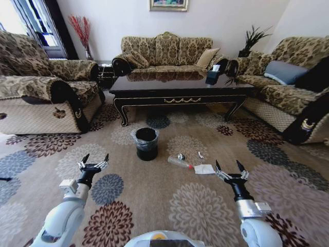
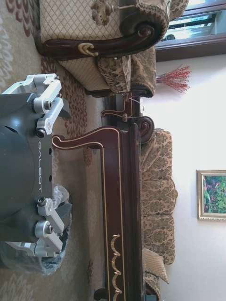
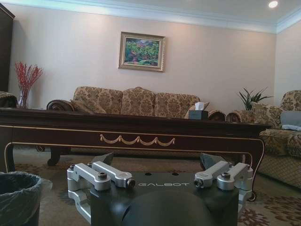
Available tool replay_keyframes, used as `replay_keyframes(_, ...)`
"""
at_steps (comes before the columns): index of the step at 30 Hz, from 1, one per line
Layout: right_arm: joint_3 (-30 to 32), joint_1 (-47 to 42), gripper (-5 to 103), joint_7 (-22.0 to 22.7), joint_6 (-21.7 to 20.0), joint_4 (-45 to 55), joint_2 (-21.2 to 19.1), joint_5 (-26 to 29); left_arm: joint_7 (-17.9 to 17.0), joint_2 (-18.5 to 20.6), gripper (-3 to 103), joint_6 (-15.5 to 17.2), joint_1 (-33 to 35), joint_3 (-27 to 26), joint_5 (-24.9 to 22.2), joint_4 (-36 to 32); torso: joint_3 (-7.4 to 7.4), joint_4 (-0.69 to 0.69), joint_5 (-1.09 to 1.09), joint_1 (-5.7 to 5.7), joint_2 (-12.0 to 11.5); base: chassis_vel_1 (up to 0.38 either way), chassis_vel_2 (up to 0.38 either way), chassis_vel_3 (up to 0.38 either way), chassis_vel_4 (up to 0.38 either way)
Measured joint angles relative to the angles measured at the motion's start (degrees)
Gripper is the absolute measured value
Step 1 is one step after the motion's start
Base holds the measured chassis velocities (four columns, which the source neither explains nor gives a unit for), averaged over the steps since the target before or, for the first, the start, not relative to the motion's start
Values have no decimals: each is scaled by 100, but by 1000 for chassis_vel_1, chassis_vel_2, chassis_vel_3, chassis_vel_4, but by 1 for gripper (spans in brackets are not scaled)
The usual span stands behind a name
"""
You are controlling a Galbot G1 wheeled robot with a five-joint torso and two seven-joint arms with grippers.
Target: Move to the front of the table and pick up the trash from the floor, then place it into the trash bin.
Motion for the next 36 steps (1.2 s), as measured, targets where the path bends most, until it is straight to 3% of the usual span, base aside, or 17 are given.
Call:
replay_keyframes(26, -43, -90, 100, 61, -2, 72, 54, -144, 4, 309, 100, 184, -545, 556, 132, 208, 1, 0, 0, 0, 1, -160, 166, 153, -151)
replay_keyframes(31, -65, -118, 100, 60, 19, 74, 66, -105, -64, 448, 100, 381, -741, 753, 109, 249, 1, 1, 0, 0, 1, -115, 102, 123, -129)
replay_keyframes(36, -91, -122, 100, 57, 37, 68, 69, -117, -205, 708, 100, 778, -1105, 1061, -137, 217, 1, 0, 0, 1, 1, -26, 41, 22, -44)
